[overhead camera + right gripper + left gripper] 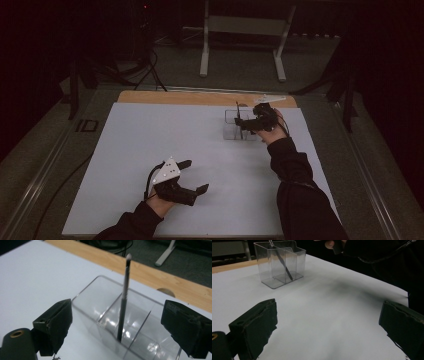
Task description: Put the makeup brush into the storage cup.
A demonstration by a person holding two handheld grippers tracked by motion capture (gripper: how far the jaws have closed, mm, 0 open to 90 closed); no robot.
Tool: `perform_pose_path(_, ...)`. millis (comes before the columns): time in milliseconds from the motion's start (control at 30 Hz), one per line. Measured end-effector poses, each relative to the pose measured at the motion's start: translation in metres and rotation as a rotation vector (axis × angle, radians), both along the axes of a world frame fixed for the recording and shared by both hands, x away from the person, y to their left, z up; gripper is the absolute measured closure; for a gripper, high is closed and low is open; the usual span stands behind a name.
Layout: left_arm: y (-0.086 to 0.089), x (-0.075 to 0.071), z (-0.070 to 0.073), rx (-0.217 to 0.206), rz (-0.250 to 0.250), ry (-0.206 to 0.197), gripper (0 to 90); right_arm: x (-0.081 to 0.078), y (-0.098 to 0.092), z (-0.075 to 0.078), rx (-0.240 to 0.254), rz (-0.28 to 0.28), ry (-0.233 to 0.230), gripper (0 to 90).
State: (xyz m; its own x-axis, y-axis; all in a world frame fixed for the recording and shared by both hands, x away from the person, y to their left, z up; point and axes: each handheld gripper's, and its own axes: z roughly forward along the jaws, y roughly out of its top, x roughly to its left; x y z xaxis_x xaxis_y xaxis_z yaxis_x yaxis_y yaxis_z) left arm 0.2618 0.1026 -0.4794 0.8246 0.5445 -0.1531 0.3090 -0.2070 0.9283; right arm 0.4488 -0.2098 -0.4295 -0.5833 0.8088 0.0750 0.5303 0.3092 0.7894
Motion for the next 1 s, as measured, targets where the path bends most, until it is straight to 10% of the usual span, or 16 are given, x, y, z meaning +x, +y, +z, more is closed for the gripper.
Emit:
perform_pose_path(233, 0.0, 0.0, 0.001, 0.004, -0.006, 0.003, 3.0, -0.012, 0.0, 0.004, -0.107, 0.032, -0.037, 9.7)
perform_pose_path(1000, 0.0, 0.006, 0.006, 0.035, -0.114, 0.035, 2.3, -0.086, -0.008, -0.027, -0.179, 0.195, -0.006, 12.1)
